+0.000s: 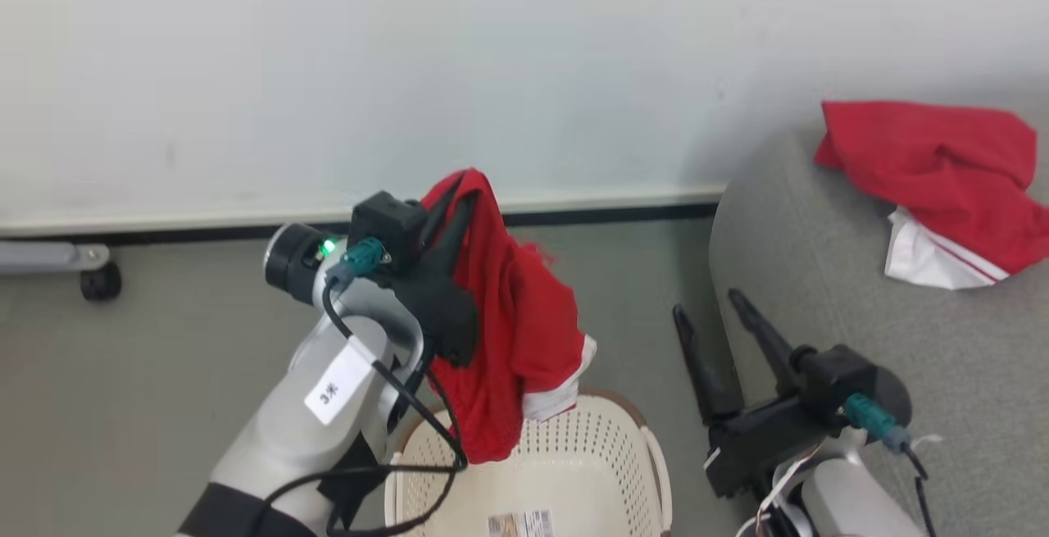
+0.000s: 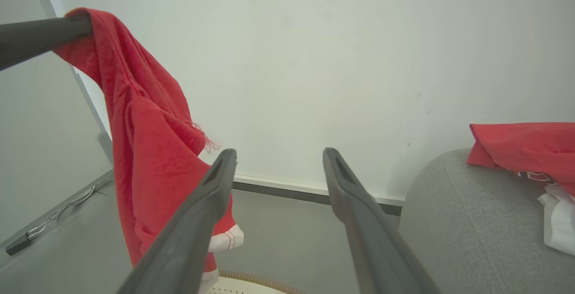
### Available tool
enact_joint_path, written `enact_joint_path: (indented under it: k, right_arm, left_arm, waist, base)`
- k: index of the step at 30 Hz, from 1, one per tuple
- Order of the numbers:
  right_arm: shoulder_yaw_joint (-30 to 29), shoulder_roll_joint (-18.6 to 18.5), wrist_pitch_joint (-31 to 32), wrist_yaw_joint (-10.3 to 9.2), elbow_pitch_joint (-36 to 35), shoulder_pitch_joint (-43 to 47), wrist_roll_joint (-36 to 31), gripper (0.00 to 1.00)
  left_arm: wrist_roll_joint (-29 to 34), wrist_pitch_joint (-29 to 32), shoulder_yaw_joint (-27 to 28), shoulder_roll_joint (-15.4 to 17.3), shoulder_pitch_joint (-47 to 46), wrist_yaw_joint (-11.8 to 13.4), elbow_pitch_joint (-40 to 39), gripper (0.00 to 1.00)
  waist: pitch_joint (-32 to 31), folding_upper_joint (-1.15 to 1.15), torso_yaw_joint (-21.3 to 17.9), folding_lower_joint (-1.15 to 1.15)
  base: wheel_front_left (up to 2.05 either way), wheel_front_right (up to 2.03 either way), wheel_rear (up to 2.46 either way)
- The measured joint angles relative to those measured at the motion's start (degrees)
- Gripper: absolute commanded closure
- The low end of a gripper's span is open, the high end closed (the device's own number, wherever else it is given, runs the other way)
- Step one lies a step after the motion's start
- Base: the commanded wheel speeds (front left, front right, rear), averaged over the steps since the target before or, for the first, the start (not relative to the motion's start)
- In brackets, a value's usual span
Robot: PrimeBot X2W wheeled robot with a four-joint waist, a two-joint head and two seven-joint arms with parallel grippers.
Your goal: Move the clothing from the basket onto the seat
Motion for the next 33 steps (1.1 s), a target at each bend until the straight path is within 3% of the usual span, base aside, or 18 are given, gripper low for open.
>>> enact_joint_path:
  k: [12,25,26,27,30,33]
  right_arm:
    - [8.1,1.3,0.0,1.89,1.5,1.7,0.4,0.00]
    - [15.0,1.5,0.0,2.44,8.7,-2.0,1.0,0.00]
    - [15.5,1.5,0.0,2.45,9.4,-2.4,1.1,0.12]
    - [15.9,1.5,0.0,2.46,9.9,-2.9,1.4,0.51]
    - [16.5,1.6,0.0,2.49,10.9,-4.6,1.9,1.00]
    - [17.1,1.6,0.0,2.49,11.2,-5.6,2.9,1.00]
  left_arm:
    - [-4.1,0.7,-6.8,0.0,4.3,1.2,-6.4,1.00]
    - [-7.5,2.6,-12.5,0.1,5.8,3.2,-13.5,1.00]
    - [-7.6,2.6,-12.6,0.1,5.8,3.7,-13.9,1.00]
    - [-7.9,2.7,-12.7,0.1,5.9,3.7,-14.2,1.00]
    - [-8.9,3.1,-13.2,0.2,6.5,4.2,-14.9,1.00]
    - [-9.3,3.2,-13.1,0.2,6.7,4.7,-15.0,1.00]
  waist:
    - [-7.9,0.00,0.4,0.00]
    - [-8.5,0.01,2.2,0.01]
    - [-8.5,0.01,2.3,0.01]
    - [-8.4,0.01,2.4,0.01]
    - [-8.3,0.01,2.7,0.01]
    - [-8.2,0.01,2.9,0.01]
  base:
    - [0.00,0.00,0.00]
    - [0.00,0.00,0.00]
    - [0.00,0.00,0.00]
    - [0.00,0.00,0.00]
    - [0.00,0.00,0.00]
    - [0.00,0.00,0.00]
